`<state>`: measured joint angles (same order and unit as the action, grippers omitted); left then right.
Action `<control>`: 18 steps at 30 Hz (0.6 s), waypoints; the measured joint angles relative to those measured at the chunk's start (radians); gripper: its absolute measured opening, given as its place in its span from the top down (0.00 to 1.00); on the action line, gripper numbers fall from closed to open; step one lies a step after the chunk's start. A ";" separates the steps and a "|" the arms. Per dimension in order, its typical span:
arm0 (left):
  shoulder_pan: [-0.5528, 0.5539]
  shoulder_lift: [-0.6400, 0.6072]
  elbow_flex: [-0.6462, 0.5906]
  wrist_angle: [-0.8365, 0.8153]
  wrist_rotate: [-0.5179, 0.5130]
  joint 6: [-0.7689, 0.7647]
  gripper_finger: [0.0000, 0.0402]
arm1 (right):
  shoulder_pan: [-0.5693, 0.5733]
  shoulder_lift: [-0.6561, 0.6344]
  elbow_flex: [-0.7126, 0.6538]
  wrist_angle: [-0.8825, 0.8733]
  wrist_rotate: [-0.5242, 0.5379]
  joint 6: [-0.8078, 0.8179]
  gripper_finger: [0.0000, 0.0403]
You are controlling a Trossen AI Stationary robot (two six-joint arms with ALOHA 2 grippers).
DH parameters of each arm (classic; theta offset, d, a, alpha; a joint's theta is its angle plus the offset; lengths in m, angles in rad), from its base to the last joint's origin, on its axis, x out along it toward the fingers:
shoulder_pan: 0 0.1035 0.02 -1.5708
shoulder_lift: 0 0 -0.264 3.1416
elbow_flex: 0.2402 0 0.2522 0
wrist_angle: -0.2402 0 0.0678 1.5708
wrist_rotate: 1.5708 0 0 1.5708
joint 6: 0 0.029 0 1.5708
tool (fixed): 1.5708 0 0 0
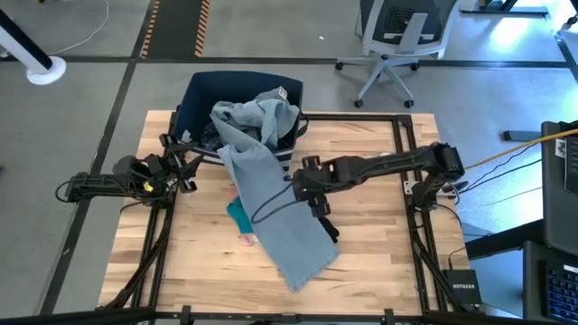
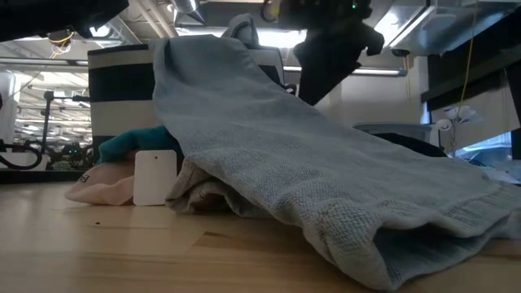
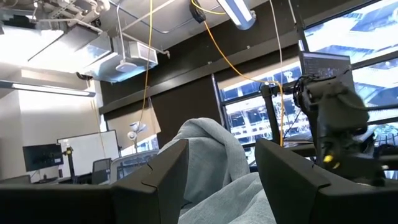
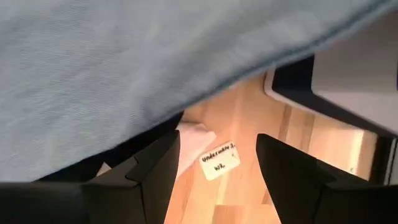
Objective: Sort clothes
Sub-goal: Put the blue jeans into the blue laundry organizer
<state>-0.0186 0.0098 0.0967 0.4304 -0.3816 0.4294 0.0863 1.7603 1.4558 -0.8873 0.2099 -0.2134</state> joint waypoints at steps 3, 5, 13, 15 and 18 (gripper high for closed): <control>0.000 0.000 0.000 0.000 0.000 -0.002 0.55 | -0.011 0.000 0.000 0.037 -0.076 0.002 0.43; 0.000 0.000 0.000 0.000 0.000 -0.002 0.55 | -0.009 0.000 0.000 0.089 -0.145 -0.005 0.43; 0.000 0.000 0.000 0.000 0.000 -0.002 0.55 | -0.009 0.014 -0.003 0.148 -0.151 -0.011 0.43; 0.000 0.000 0.000 0.002 0.000 -0.002 0.55 | -0.009 0.020 -0.012 0.195 -0.164 -0.006 0.43; 0.000 0.000 0.000 0.006 0.000 -0.002 0.55 | -0.007 0.031 -0.035 0.243 -0.223 0.000 0.43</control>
<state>-0.0186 0.0101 0.0967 0.4360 -0.3814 0.4274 0.0795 1.7909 1.4209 -0.6446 -0.0132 -0.2129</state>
